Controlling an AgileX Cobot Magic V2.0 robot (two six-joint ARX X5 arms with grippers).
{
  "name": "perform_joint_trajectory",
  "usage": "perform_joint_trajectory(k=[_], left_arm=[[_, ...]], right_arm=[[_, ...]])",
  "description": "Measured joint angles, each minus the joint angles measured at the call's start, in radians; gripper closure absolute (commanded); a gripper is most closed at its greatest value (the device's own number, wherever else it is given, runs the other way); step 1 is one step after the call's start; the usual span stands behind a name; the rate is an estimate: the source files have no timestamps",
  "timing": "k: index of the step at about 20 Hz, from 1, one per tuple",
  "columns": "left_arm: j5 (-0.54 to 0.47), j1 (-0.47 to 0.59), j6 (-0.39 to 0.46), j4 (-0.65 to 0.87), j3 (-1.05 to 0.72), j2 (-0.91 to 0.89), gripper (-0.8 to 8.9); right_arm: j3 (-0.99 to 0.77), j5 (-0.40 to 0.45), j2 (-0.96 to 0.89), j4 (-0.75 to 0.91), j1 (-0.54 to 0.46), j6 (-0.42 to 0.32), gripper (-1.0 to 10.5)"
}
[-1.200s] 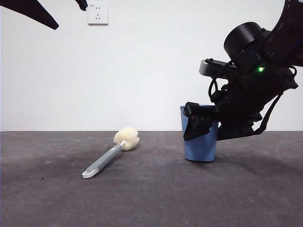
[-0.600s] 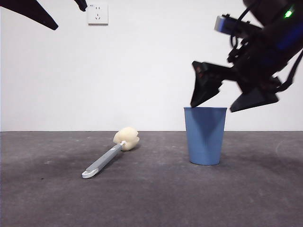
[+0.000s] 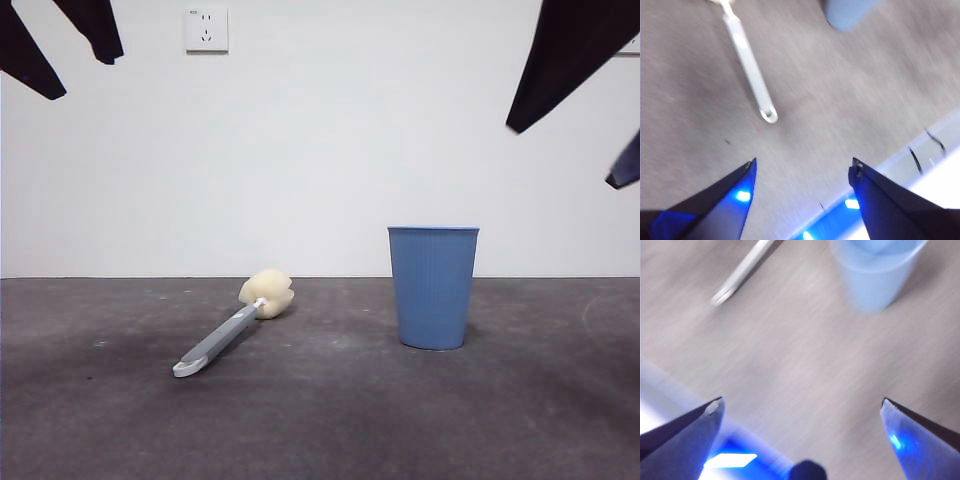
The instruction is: Pick up the cup brush,pick up the cup,insert the brush into the cup,clean the cup,put the cup brush back,put the cup back to the fixed position on the table
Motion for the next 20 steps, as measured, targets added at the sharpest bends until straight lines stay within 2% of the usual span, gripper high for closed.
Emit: perform_joint_trajectory(k=[1, 2, 3, 4, 11, 20], left_arm=[[0.021, 0.0, 0.014, -0.013, 0.0, 0.0, 5.23], [0.034, 0.0, 0.024, -0.026, 0.0, 0.0, 6.19], [0.038, 0.0, 0.037, -0.041, 0.0, 0.0, 7.62], [0.039, 0.0, 0.046, -0.053, 0.0, 0.0, 8.28], [0.034, 0.0, 0.078, -0.072, 0.0, 0.0, 8.16], [0.034, 0.0, 0.079, -0.003, 0.0, 0.0, 8.16]], right_arm=[[0.0, -0.039, -0.01, -0.03, 0.005, 0.027, 5.6], [0.0, -0.07, -0.017, -0.052, 0.007, 0.056, 7.3], [0.0, -0.094, -0.02, -0.069, 0.007, 0.082, 9.2], [0.0, -0.109, -0.02, -0.079, 0.007, 0.098, 9.5], [0.0, -0.11, -0.02, -0.09, 0.007, 0.152, 9.5], [0.0, -0.108, -0.02, -0.09, 0.007, 0.168, 9.5]])
